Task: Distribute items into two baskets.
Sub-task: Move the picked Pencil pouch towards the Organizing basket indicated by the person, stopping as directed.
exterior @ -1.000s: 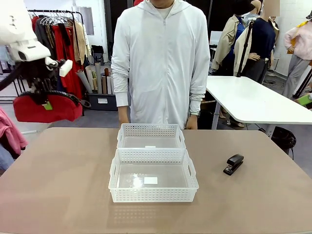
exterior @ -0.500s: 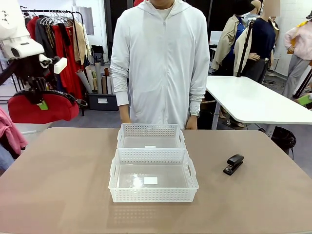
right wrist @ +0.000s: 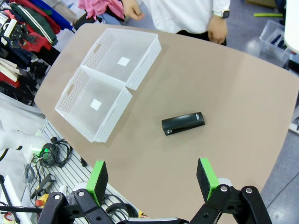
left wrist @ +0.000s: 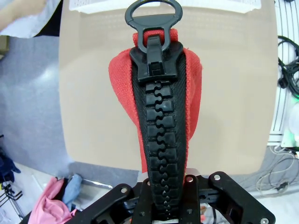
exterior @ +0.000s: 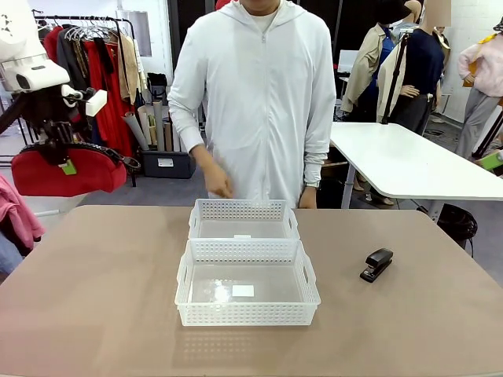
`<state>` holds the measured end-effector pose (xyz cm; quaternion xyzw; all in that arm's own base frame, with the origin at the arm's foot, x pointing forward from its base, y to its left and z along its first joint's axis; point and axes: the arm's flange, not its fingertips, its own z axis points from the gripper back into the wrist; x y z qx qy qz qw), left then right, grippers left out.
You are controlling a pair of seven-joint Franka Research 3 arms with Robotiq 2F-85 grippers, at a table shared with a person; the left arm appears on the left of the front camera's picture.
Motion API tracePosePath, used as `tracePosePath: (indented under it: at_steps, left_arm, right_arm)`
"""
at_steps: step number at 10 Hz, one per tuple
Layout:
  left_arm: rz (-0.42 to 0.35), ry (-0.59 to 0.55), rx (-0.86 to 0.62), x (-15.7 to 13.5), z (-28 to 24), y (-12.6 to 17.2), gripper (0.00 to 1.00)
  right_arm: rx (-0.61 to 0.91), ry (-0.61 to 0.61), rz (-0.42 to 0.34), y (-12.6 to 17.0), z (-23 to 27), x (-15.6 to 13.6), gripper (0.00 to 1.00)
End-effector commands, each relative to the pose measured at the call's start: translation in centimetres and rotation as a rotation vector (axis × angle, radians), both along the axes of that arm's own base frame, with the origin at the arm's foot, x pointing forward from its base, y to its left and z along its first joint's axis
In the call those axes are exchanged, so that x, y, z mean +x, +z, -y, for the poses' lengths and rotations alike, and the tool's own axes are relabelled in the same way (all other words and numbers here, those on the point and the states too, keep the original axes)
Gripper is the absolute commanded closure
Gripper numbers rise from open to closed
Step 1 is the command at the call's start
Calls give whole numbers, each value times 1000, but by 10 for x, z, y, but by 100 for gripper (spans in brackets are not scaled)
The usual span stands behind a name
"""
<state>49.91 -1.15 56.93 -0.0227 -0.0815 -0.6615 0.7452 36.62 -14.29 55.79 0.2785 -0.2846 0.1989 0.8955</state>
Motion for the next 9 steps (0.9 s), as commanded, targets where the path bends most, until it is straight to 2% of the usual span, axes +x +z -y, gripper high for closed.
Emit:
tracePosePath:
  at_steps: [1, 9]
  left_arm:
    - [9, 6, 2, -1, -2, 2, 100]
    - [9, 6, 2, -1, -2, 2, 100]
  right_arm:
    - [2, 4, 6, 2, -1, -1, 0]
    - [2, 4, 6, 2, -1, -1, 0]
